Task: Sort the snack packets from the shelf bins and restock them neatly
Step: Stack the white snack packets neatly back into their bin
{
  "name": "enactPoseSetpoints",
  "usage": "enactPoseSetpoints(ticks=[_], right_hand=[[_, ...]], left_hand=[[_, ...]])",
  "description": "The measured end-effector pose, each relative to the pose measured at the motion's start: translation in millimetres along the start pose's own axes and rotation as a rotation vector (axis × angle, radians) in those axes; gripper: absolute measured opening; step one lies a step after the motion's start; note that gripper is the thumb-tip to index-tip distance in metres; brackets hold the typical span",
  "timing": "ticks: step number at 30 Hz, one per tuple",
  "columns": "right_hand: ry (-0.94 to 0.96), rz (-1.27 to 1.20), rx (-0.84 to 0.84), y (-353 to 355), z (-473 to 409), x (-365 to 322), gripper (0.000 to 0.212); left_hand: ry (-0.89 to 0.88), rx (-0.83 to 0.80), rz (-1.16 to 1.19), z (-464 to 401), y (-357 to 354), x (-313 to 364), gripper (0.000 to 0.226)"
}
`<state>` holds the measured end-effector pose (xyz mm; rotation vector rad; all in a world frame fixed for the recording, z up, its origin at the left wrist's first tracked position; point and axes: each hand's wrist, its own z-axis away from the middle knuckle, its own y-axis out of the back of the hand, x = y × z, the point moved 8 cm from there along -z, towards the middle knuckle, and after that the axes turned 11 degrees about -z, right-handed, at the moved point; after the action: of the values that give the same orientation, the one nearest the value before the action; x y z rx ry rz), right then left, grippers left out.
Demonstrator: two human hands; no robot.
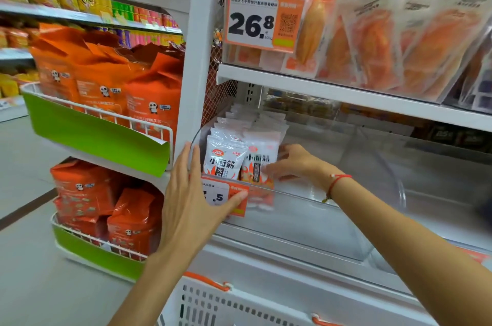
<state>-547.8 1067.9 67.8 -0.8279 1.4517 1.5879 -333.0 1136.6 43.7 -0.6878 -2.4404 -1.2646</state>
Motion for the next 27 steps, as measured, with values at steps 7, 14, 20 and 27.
enactPoseSetpoints(ticks=[7,14,20,27], right_hand=[[0.286,0.333,0.155,19.9,-3.0,-42.6,0.086],[0.24,0.744,0.058,5.7,-10.4,-50.7,0.071],[0.449,0.645,0.297,11.7,3.2,-70.3,0.044],[0.411,0.471,0.076,-4.1,-7.9,-41.9,0.068]], left_hand=[[0.126,0.022,0.043,6.6,-2.4,-9.2,0.13],[0.125,0.006,0.025,7.0,-2.5,-8.1,0.128],[0.127,0.0,0.031,8.0,-3.2,-9.7,0.126],[0.122,0.0,0.044,8.6,-1.9,-9.0,0.123]])
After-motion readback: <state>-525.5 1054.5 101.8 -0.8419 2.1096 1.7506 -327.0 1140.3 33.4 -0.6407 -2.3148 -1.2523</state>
